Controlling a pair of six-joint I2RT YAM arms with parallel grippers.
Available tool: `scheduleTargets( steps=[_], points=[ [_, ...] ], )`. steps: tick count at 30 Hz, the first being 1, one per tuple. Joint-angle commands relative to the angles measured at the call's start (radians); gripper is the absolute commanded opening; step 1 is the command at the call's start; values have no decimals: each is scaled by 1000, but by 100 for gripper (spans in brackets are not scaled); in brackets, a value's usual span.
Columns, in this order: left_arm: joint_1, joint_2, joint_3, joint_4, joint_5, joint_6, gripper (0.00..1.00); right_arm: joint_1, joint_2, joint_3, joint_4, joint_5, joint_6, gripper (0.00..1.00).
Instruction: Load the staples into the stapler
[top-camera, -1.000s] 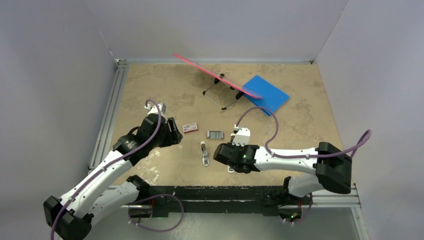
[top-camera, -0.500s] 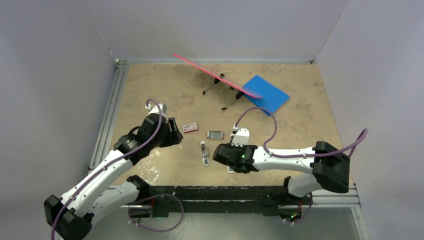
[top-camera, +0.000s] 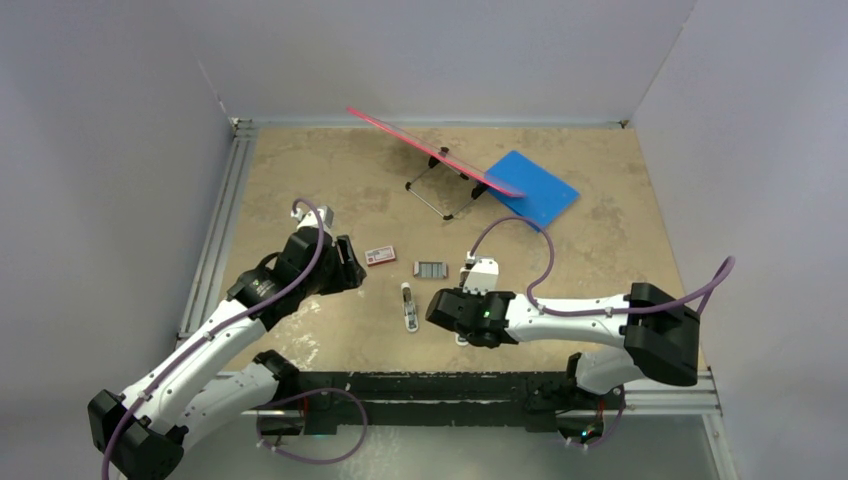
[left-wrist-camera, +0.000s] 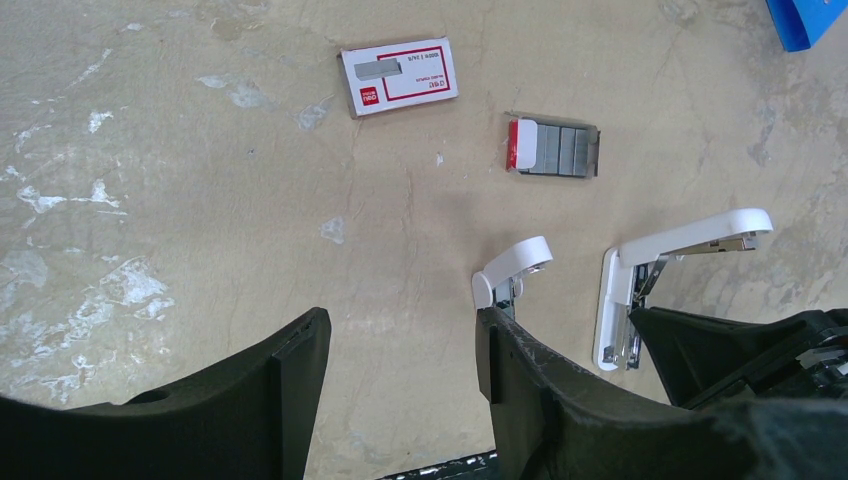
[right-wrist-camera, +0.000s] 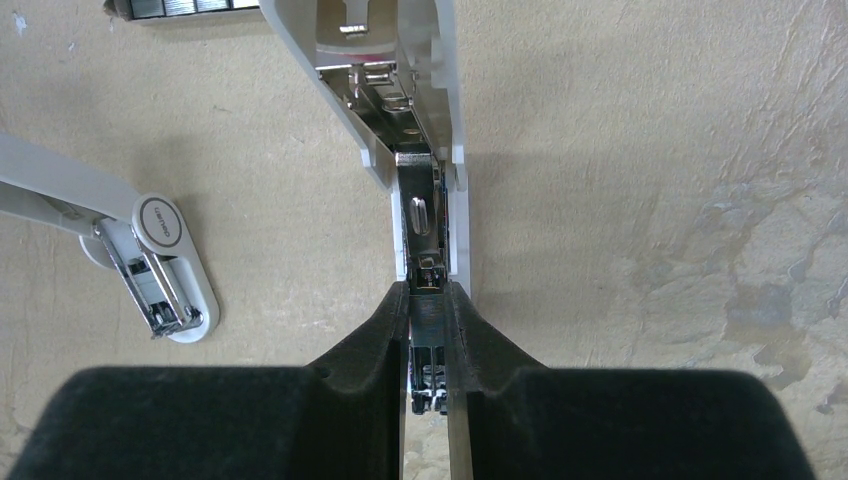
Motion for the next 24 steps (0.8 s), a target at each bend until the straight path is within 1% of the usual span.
scheduleTargets(
  steps=[1, 9, 24],
  points=[
    [1, -9, -1, 32, 6, 14, 55, 10, -5, -7, -10, 11, 10, 10],
    [2, -12, -1, 31, 4, 12, 55, 32, -13, -22, -3, -11, 29, 9],
    [2, -12, -2, 31, 4, 10, 55, 75, -39, -19, -63, -15, 86, 10]
  ],
)
